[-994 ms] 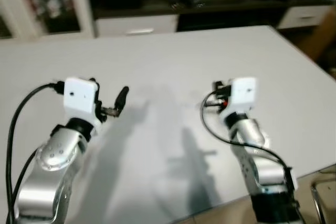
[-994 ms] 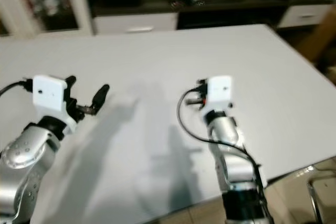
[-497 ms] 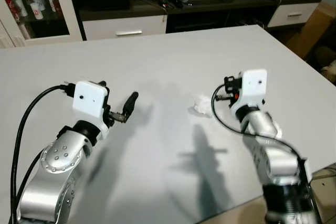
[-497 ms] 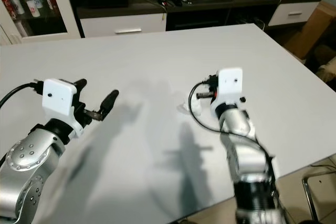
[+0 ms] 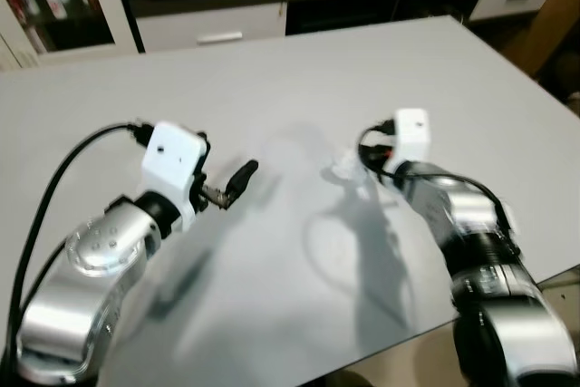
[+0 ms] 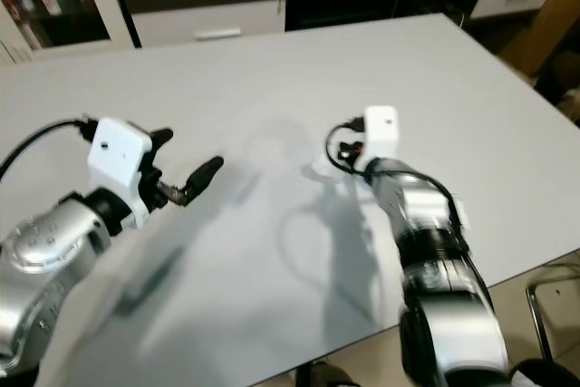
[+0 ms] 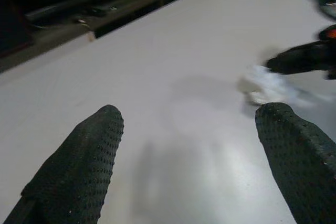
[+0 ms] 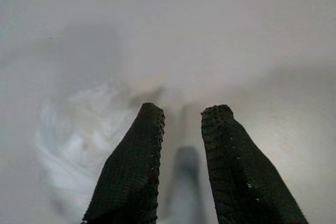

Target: Picking trash to rubbish bin

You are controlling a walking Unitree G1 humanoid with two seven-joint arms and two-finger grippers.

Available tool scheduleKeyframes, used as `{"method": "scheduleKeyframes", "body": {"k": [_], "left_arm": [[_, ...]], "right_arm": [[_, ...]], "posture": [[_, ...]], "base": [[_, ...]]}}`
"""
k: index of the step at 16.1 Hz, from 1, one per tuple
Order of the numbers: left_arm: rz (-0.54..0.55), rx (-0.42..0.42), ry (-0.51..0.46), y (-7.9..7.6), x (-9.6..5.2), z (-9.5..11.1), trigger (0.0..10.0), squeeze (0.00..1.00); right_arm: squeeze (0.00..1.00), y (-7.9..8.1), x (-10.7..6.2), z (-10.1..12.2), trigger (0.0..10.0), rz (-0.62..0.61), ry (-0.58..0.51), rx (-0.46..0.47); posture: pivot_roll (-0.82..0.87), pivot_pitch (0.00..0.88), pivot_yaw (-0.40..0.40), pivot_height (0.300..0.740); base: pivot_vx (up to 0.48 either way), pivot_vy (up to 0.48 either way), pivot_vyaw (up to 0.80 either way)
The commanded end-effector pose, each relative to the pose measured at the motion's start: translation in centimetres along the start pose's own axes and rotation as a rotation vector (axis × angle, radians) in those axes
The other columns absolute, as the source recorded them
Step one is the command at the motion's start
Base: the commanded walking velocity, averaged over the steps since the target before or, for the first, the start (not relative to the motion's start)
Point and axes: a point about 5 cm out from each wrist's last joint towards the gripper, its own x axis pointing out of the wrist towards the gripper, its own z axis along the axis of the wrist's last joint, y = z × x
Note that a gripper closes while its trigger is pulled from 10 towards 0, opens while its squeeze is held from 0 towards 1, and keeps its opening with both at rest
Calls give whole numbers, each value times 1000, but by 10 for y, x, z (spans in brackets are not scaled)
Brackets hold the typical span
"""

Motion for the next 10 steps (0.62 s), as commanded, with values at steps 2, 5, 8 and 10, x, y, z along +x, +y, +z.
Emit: {"method": "scheduleKeyframes", "body": {"k": [2, 5, 8, 10], "left_arm": [[-61, 9, 4, -1, -4, 8, 10000, 0], [-67, 4, 10, -4, -8, 10, 10000, 0], [-77, -6, 16, -7, -10, 10, 10000, 0], [-90, -13, 17, -8, -11, 9, 10000, 0]], "right_arm": [[1000, 10, 9, 17, 10000, 49, -17, -54], [1000, 16, 13, 27, 10000, 70, 7, -136], [1000, 14, 14, 33, 10000, 48, 30, -205], [596, 13, 13, 45, 10000, 40, 5, -205]], "posture": [[88, 198, -81, 740], [103, 201, -111, 740], [103, 194, -119, 740], [103, 184, -114, 740]], "base": [[0, 0, 0], [0, 0, 0], [0, 0, 0], [0, 0, 0]]}}
